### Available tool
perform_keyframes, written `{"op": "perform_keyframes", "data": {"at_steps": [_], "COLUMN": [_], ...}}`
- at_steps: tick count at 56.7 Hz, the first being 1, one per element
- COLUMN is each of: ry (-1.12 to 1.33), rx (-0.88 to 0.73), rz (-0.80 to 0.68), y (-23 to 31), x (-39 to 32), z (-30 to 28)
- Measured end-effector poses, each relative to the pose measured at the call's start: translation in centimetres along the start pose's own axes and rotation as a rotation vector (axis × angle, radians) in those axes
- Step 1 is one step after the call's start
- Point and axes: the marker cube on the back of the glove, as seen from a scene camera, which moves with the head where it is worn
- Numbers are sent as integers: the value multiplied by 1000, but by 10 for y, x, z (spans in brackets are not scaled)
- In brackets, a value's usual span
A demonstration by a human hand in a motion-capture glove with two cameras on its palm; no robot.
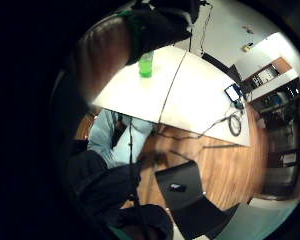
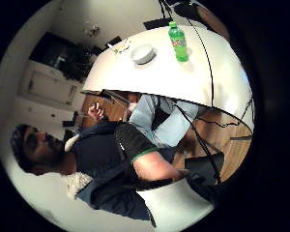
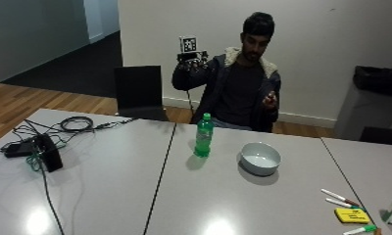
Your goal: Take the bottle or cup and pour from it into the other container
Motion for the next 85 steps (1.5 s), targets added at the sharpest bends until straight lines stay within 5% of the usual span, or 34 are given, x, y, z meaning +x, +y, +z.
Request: {"op": "perform_keyframes", "data": {"at_steps": [5, 13, 21, 27, 37, 54, 59, 74, 79, 85], "ry": [7, 33, 27, 27, 71, -32, -74, -346, -462, -672], "rx": [-203, -196, -111, -35, -243, -65, -145, -53, -2, -51], "rz": [-260, -396, -170, -178, -295, -153, -170, -214, -12, -11], "y": [12, 3, -8, -25, -44, -110, -120, -185, -210, -220], "x": [12, 15, 5, 7, 20, 27, 37, 41, 27, 21], "z": [-5, 1, 8, 20, 37, 88, 97, 151, 173, 207]}}
